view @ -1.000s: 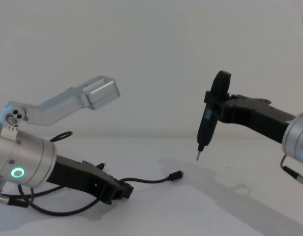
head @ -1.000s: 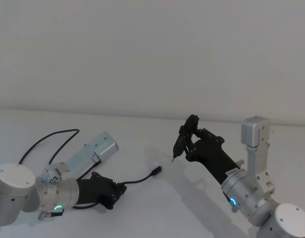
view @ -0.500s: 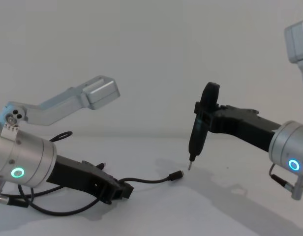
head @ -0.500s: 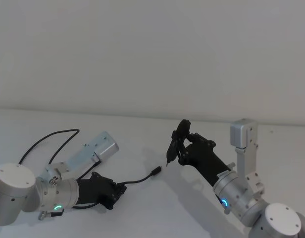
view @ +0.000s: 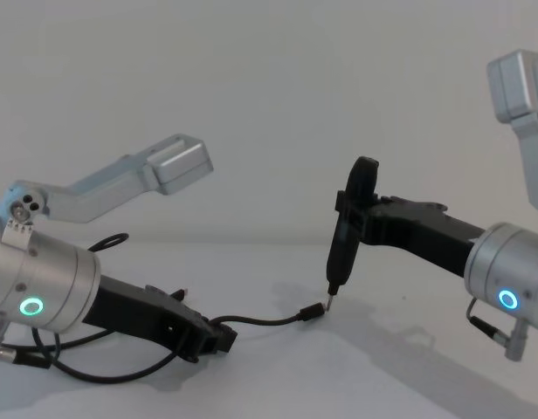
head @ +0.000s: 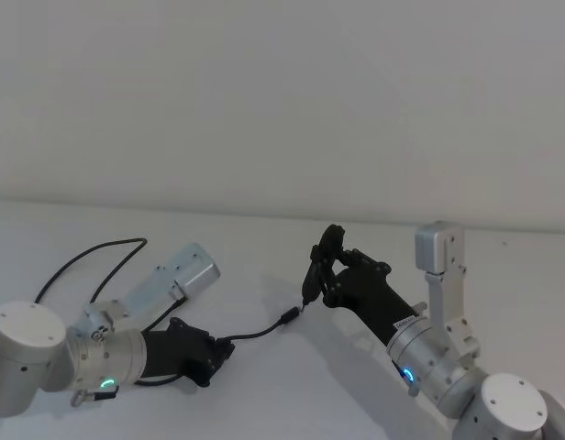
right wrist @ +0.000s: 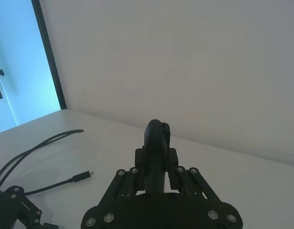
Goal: Pick up the data cable with the one hand.
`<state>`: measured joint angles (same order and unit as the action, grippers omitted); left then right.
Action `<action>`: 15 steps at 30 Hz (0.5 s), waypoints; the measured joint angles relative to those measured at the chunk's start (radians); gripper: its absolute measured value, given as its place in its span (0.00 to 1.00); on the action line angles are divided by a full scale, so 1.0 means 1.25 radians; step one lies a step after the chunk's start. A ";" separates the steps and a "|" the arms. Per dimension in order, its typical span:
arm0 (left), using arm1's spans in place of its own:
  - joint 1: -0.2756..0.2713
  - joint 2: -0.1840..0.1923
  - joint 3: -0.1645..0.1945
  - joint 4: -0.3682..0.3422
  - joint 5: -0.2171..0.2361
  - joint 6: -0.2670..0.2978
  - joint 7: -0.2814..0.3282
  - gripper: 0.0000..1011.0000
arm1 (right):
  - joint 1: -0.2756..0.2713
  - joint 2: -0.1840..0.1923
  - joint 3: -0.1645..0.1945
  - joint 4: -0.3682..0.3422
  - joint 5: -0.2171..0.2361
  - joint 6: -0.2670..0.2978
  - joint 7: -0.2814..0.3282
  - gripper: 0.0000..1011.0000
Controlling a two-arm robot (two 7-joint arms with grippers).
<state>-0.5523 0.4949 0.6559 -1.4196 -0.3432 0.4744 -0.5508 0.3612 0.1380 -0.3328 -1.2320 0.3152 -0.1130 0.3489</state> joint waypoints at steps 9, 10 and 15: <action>0.000 0.000 0.000 0.000 0.000 0.000 0.000 0.05 | 0.008 -0.004 -0.004 0.014 0.000 -0.002 0.005 0.27; 0.000 0.000 0.000 0.000 0.000 0.000 0.000 0.05 | 0.009 -0.004 -0.005 0.016 0.000 -0.002 0.005 0.27; 0.000 0.000 0.000 0.000 0.000 0.000 0.000 0.05 | 0.013 -0.006 -0.007 0.021 -0.001 -0.005 0.006 0.27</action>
<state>-0.5523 0.4950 0.6559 -1.4197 -0.3433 0.4744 -0.5507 0.3774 0.1303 -0.3409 -1.2053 0.3135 -0.1196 0.3566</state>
